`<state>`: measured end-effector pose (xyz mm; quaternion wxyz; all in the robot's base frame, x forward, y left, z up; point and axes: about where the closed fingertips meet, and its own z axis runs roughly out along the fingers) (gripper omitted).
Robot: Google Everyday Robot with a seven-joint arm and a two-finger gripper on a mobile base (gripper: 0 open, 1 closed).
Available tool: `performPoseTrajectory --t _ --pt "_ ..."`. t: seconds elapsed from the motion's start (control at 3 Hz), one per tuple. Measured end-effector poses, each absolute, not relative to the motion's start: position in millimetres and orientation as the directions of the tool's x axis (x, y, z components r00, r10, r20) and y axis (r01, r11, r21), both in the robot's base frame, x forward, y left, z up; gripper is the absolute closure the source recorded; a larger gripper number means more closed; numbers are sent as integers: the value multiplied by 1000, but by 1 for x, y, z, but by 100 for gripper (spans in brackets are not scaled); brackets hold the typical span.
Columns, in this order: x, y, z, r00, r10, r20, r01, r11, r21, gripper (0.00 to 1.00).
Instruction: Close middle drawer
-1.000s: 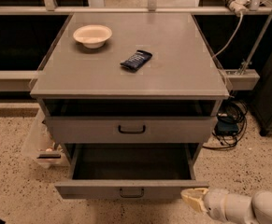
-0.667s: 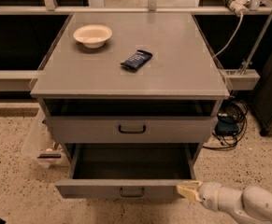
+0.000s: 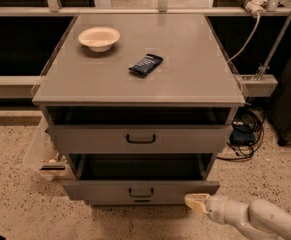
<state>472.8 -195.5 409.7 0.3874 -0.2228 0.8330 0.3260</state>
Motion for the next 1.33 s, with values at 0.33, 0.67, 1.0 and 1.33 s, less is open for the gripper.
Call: performPoseTrajectory --t 0.33,0.67,1.0,1.33 --pt "523 -184 368 -598 -53 -799 -591 702 396 100" --pt "522 -183 368 -598 -53 -799 -591 702 396 100" --pt "538 -183 367 -585 -44 -810 -587 712 385 100" --pt "554 -194 359 -591 15 -807 -528 749 400 100"
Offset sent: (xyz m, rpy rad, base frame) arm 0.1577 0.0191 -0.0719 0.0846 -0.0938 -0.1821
